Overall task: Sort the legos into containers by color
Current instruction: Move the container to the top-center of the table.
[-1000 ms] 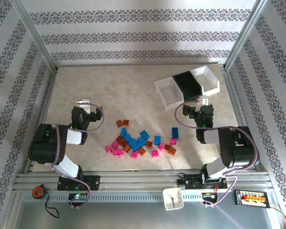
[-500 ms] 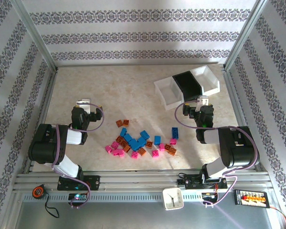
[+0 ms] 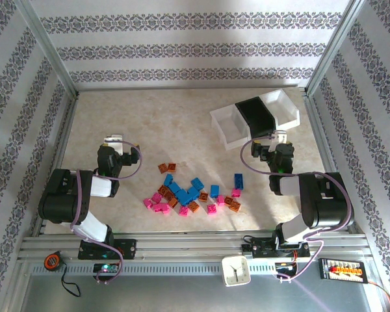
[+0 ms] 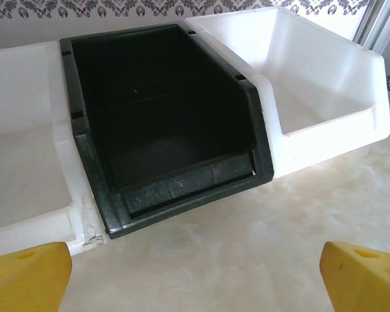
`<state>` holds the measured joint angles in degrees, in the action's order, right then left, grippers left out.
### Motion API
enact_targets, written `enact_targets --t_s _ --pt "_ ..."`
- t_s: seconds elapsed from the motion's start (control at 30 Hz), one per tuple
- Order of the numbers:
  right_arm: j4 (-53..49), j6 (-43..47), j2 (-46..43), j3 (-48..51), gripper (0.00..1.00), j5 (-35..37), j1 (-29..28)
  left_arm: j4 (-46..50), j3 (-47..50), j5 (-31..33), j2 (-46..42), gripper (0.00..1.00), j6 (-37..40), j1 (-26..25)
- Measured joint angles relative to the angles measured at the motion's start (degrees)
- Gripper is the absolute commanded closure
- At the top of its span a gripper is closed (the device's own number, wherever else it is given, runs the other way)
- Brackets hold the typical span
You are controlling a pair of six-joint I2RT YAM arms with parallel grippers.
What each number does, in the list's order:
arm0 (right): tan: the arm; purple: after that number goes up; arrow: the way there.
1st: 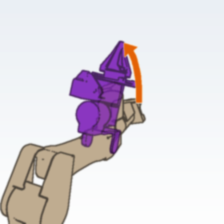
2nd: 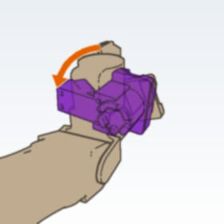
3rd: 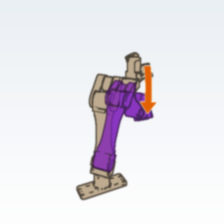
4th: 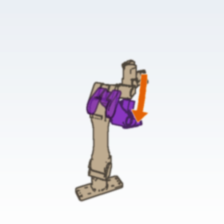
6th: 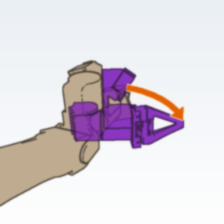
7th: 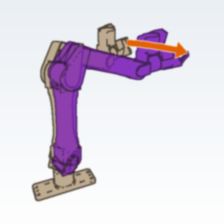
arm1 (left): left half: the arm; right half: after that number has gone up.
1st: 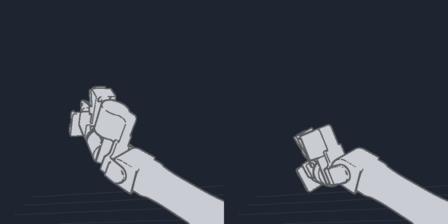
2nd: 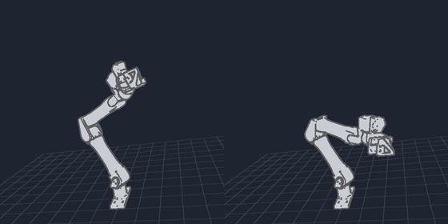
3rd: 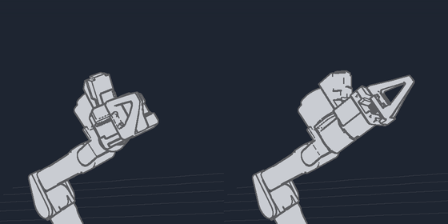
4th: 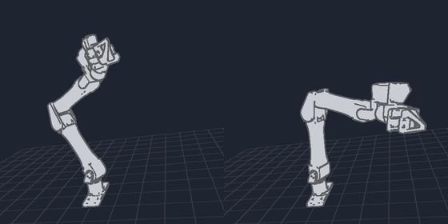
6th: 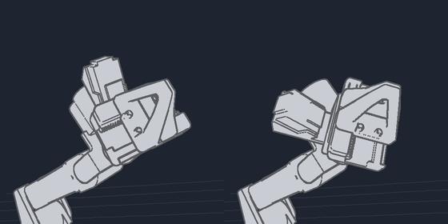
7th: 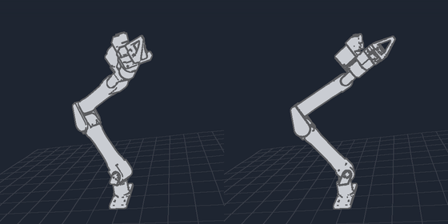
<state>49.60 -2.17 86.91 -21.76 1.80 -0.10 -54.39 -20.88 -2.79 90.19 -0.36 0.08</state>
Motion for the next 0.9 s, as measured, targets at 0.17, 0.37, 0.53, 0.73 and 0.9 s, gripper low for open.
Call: enact_targets --t_s 0.17,0.37,0.53,0.73,0.9 --pt "-12.7 -1.1 -6.9 -5.0 0.02 2.4 -0.7 6.5 0.8 1.4 -11.8 0.01 -0.1 0.0" --pt "-25.4 -5.5 -13.2 -14.9 0.02 23.0 -7.6 11.8 -3.1 6.8 -21.9 0.01 -8.3 -0.1" --pt "-35.0 -20.5 -11.7 -21.1 0.02 15.5 -1.0 12.7 -3.4 4.3 -23.1 0.01 -19.8 0.4" --pt "-45.7 -20.8 -1.3 -30.8 0.02 2.3 -0.7 12.9 -3.4 -2.3 -23.3 0.01 -34.6 2.5" --pt "-53.4 -17.4 8.0 -40.7 0.03 -5.5 -2.6 11.1 -3.3 -8.0 -22.8 0.01 -43.1 3.7"
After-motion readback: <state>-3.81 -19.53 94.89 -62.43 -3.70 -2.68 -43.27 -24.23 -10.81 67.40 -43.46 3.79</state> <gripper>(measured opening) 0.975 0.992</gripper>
